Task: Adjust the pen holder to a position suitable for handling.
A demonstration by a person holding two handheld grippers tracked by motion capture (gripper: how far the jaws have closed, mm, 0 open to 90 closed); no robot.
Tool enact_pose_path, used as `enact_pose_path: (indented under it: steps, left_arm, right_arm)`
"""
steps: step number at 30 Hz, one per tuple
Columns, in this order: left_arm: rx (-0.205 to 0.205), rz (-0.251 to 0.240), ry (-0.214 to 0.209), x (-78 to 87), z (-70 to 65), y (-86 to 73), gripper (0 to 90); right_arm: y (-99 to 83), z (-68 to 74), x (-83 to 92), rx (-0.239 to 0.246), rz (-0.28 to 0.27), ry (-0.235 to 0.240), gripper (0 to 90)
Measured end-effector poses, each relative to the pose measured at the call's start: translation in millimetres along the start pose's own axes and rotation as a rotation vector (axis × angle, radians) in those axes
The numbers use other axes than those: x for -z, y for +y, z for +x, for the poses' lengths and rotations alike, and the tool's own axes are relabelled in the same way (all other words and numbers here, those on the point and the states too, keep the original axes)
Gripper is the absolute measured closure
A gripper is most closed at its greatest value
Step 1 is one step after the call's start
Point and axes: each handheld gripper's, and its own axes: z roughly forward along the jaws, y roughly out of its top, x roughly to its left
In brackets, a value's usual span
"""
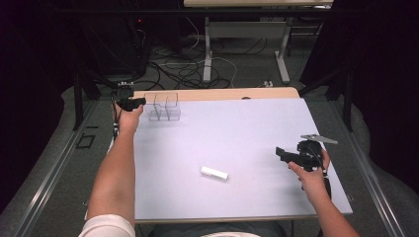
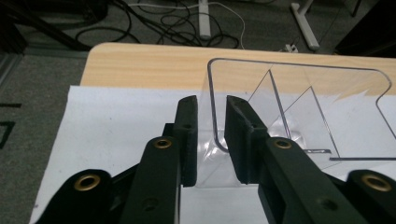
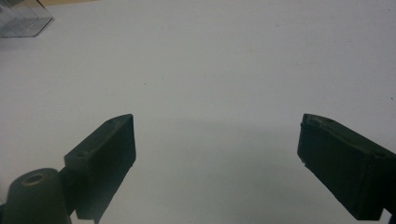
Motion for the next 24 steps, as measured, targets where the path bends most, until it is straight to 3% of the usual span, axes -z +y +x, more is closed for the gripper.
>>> enact_pose_path:
  steps: [2, 5, 6, 12, 16, 21, 24]
  left_arm:
    - [0.002, 0.028, 0.005, -1.8, -1.7, -1.5, 83.9]
    - [-0.007, 0.032, 0.019, -1.5, -2.7, -2.1, 87.1]
    - [-0.026, 0.043, 0.029, -0.5, -3.3, -1.7, 87.4]
    - [-0.034, 0.040, 0.064, 0.0, -8.9, -2.5, 88.8]
    - [-0.028, 0.063, 0.071, 3.2, -11.6, -2.6, 89.0]
    - [0.020, 0.112, 0.053, 11.1, -15.6, -4.0, 89.1]
    - [0.025, 0.128, 0.045, 18.8, -19.7, -6.3, 89.0]
  right_arm:
    - [-0.9, 0.0, -1.4, 0.010, 0.007, 0.003, 11.2]
    - [-1.1, 1.1, -1.6, 0.004, 0.010, 0.003, 11.2]
    - [-1.2, 1.1, -2.1, 0.005, 0.011, 0.004, 11.2]
    - [-1.6, 1.4, -2.9, 0.004, 0.015, 0.003, 11.8]
    - [-1.8, 1.0, -3.3, 0.007, 0.018, 0.004, 12.0]
    - [-1.9, 1.6, -4.1, 0.014, 0.020, 0.011, 12.3]
    - [-1.5, 3.2, -4.4, 0.023, 0.023, 0.022, 12.6]
